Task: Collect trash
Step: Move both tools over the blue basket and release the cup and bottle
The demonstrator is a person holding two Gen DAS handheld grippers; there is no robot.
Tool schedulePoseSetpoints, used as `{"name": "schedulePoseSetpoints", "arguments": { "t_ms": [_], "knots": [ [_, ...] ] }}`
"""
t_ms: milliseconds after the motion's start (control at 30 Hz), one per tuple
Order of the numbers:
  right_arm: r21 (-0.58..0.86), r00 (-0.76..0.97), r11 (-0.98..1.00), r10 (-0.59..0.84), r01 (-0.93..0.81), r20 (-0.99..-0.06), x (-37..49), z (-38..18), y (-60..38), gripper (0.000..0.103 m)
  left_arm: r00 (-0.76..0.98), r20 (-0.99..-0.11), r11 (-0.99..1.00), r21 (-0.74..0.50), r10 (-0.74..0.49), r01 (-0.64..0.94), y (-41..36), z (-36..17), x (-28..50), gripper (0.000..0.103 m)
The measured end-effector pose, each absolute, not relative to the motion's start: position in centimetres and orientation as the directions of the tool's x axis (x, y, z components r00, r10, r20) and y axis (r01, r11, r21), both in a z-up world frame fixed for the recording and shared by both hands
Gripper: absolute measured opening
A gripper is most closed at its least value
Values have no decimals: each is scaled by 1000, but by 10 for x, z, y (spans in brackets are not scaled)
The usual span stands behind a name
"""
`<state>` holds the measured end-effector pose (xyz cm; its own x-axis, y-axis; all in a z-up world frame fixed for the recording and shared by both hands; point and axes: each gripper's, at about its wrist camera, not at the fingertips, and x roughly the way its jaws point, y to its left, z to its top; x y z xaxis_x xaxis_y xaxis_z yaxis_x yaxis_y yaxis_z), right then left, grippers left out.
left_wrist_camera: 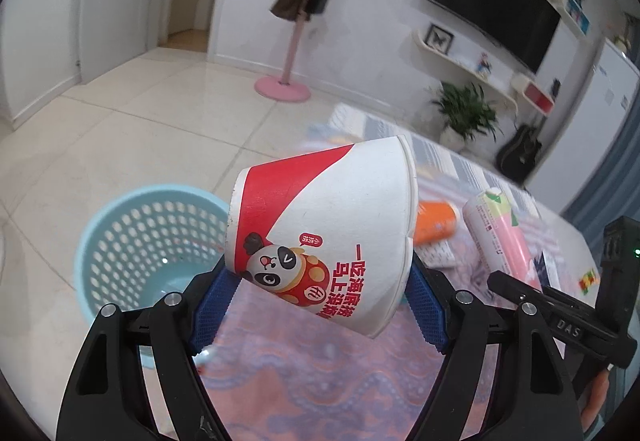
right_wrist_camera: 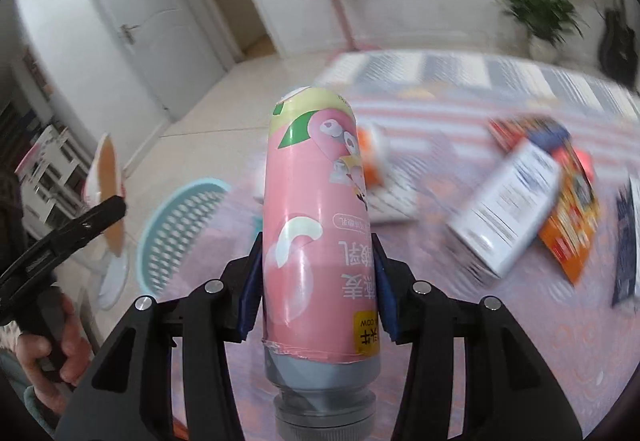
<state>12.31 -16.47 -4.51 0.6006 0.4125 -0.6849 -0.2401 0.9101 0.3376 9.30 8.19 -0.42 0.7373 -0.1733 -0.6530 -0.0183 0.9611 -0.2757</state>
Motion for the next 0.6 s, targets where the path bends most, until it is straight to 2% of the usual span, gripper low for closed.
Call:
{"name": "schedulePoseSetpoints", "arguments": {
  "t_ms": [267,600],
  "knots": [
    [283,571,860,497,-425,-653,139,-14,-53,45,759,-650,941,-275,-31,-198,176,1,87,76],
    [286,456,812,536,-508,-711,166,-42,62,45,708,-704,876,-308,52,-370,267,-36,91,76]
  ]
}}
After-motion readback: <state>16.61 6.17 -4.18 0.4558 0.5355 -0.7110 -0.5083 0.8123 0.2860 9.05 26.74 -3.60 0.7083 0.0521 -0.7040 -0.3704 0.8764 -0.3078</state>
